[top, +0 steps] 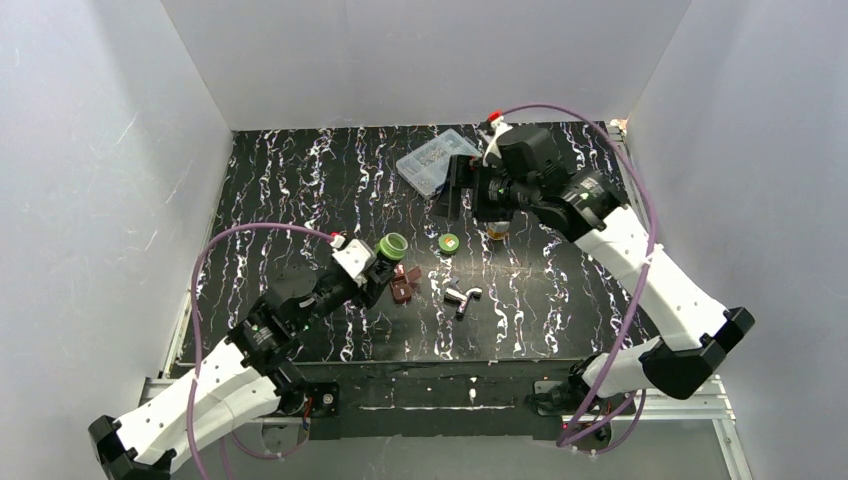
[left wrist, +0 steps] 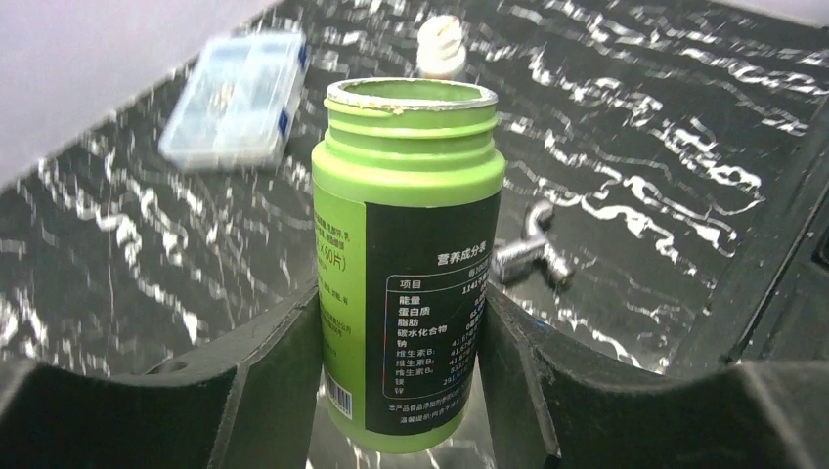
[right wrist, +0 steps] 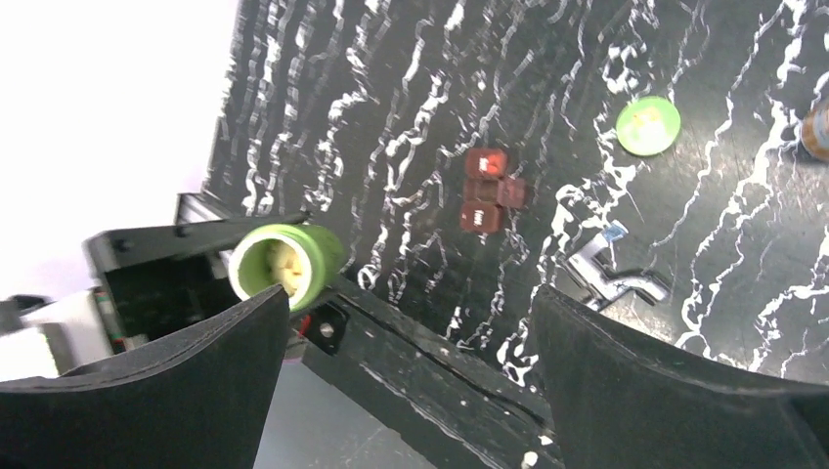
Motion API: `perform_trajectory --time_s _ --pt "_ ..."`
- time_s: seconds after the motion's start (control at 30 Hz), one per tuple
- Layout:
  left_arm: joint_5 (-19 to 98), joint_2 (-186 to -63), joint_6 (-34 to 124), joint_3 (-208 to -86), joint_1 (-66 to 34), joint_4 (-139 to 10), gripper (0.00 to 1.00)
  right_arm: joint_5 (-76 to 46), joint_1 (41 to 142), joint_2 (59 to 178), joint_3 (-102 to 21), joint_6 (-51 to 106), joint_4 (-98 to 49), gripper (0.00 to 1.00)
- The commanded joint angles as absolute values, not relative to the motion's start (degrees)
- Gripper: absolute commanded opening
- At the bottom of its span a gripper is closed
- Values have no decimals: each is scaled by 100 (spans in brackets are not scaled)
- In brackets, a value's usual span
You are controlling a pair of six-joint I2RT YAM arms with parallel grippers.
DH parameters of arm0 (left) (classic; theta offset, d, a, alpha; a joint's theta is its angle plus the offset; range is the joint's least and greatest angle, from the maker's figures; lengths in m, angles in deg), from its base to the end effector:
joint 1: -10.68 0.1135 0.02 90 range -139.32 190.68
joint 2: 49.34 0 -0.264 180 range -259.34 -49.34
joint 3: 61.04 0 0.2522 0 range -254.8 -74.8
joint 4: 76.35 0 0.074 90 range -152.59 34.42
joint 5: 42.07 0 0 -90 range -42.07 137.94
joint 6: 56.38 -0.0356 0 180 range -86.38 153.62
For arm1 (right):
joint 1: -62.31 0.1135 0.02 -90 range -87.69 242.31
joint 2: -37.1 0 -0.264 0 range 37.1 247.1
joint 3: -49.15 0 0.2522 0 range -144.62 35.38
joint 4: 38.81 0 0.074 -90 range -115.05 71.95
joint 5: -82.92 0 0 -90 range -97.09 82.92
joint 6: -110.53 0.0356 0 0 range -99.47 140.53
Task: Sort the pills into containers
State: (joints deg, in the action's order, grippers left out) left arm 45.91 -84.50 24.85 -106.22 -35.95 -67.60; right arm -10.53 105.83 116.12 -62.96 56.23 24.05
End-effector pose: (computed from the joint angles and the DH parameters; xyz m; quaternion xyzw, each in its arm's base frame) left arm 0.1104 -0.1187 0.3118 0.3361 0.6131 -0.2435 0.6721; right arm 0.1987 0.1917 0.4560 -0.0740 0.8616 0.3398 0.3698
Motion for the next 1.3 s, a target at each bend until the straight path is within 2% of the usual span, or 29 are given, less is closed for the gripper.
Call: perform_trajectory --time_s 0.0,0.07,0.37,0.7,1.27 --pt "5512 -8137 3225 -10955 -3624 -5242 0 -1122 10545 11682 -5548 5522 1811 97" --pt "5706 -8147 3560 -11018 -3624 -4868 0 -1090 10546 11722 -5195 5475 1586 94" --pt "5767 -8930 3948 -11248 -3619 -4151 0 -1767 10460 12243 -4015 5357 322 65" --pt "5881 -9195 4182 -10744 -3614 -4822 0 -2277 10442 13309 -3298 5259 -796 54" --pt "5790 -9802 4203 -10602 -3598 -5102 0 -2336 10452 14434 -3685 5293 -1080 41"
